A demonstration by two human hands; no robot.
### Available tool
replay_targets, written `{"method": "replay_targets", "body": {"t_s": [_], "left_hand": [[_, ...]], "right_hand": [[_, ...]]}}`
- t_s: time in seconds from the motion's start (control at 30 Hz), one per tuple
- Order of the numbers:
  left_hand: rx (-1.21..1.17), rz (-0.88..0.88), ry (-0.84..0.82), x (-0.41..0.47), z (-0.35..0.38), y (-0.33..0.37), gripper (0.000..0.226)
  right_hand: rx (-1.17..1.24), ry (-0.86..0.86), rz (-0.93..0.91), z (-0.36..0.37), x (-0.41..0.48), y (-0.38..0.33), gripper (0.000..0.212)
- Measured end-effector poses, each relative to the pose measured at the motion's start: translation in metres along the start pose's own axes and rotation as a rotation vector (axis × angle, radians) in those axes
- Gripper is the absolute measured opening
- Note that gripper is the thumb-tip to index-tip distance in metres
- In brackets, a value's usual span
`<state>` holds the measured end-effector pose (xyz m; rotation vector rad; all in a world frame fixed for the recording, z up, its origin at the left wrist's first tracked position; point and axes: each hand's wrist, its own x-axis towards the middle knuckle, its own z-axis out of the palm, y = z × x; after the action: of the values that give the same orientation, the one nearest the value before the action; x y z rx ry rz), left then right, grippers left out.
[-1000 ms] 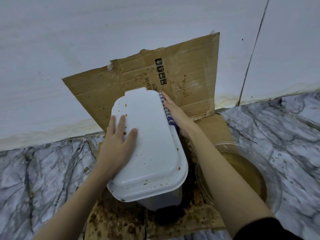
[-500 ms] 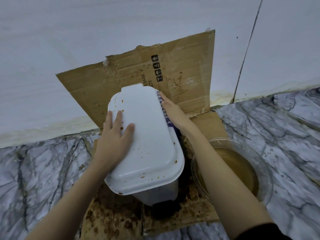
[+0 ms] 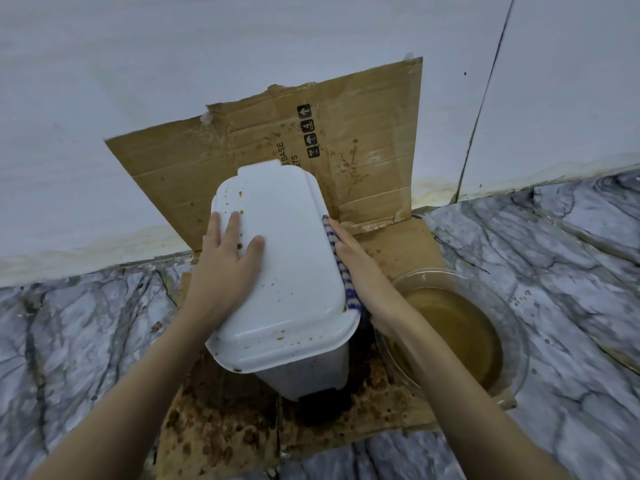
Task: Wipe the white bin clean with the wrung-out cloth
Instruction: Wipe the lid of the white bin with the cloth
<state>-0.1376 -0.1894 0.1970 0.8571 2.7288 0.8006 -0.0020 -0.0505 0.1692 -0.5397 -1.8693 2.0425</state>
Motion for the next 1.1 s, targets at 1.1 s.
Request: {"method": "replay_targets", "body": {"t_s": [1.1], "left_hand": [[-0.023, 0.012, 0.021, 0.0, 0.0, 0.0, 0.063]], "right_hand": [[-0.051, 0.714, -0.139, 0.074, -0.06, 0.019, 0.036]]}}
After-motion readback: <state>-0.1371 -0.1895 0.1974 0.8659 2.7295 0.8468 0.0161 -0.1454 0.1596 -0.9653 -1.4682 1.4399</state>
